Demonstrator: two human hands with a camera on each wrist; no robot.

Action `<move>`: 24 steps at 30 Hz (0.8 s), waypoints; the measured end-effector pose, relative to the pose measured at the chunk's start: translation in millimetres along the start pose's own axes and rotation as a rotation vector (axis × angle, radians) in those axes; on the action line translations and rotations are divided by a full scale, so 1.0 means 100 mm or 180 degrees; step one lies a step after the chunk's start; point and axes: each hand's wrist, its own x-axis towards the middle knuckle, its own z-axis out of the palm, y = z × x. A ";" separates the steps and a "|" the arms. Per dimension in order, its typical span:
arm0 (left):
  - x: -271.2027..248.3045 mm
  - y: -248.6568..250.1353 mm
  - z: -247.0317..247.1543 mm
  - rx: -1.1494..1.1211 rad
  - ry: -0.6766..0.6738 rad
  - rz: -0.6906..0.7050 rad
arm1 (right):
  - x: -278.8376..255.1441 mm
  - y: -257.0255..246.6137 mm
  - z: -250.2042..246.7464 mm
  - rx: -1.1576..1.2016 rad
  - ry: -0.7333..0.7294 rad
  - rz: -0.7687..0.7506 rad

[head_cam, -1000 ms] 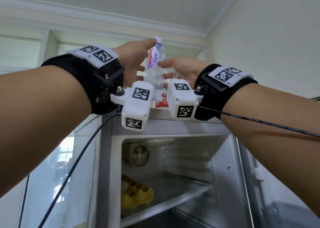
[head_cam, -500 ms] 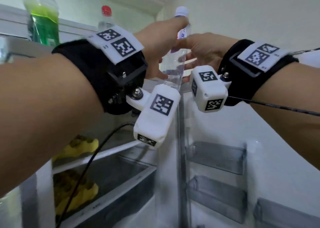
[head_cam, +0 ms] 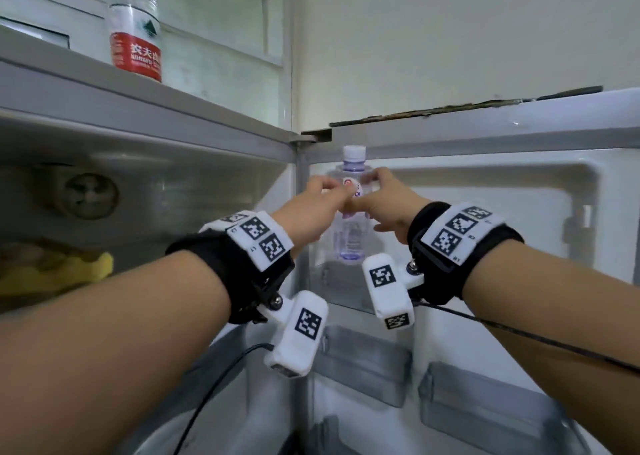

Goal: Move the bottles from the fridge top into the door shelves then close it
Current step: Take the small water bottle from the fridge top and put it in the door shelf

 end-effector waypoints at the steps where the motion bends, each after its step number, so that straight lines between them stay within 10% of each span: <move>1: 0.02 -0.08 0.02 0.0069 -0.0010 -0.0002 | 0.02 0.08 0.03 -0.0057 0.0038 0.0012; 16: 0.18 -0.60 0.19 0.0253 -0.0400 -0.0264 | 0.34 0.80 0.31 0.0021 -0.0014 0.0384; 24: 0.17 -0.31 -0.09 0.0379 -0.0277 -0.0013 | 0.34 0.37 0.25 -0.0116 0.0195 -0.0079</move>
